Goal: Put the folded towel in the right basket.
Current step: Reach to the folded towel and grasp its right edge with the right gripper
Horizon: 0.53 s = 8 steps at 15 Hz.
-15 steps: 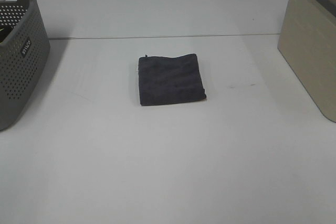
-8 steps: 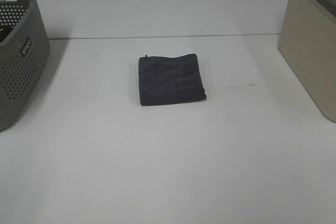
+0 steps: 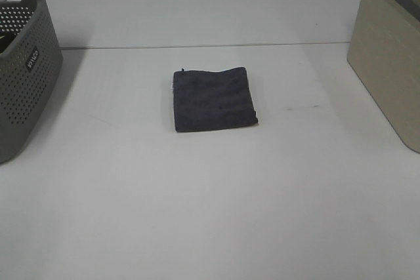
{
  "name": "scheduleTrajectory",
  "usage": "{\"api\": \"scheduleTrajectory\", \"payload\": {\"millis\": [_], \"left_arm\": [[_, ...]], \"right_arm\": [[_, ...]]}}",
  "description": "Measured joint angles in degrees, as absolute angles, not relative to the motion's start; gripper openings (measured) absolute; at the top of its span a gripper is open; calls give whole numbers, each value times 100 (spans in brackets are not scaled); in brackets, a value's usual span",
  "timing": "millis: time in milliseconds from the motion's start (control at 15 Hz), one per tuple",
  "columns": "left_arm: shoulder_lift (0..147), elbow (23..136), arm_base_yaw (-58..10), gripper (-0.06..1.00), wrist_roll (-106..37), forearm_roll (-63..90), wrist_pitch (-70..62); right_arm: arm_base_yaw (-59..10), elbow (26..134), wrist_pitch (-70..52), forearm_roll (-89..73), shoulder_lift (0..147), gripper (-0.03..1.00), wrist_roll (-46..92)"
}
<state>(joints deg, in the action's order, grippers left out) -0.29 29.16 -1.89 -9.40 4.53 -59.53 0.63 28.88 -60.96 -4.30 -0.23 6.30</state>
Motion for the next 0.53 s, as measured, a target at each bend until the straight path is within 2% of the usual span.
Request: {"api": "scheduleTrajectory", "payload": {"millis": [533], "left_arm": [[-29, 2916, -189, 99, -940, 453, -5953]], "right_arm": [[63, 2888, -6096, -430, -23, 88, 630]]}}
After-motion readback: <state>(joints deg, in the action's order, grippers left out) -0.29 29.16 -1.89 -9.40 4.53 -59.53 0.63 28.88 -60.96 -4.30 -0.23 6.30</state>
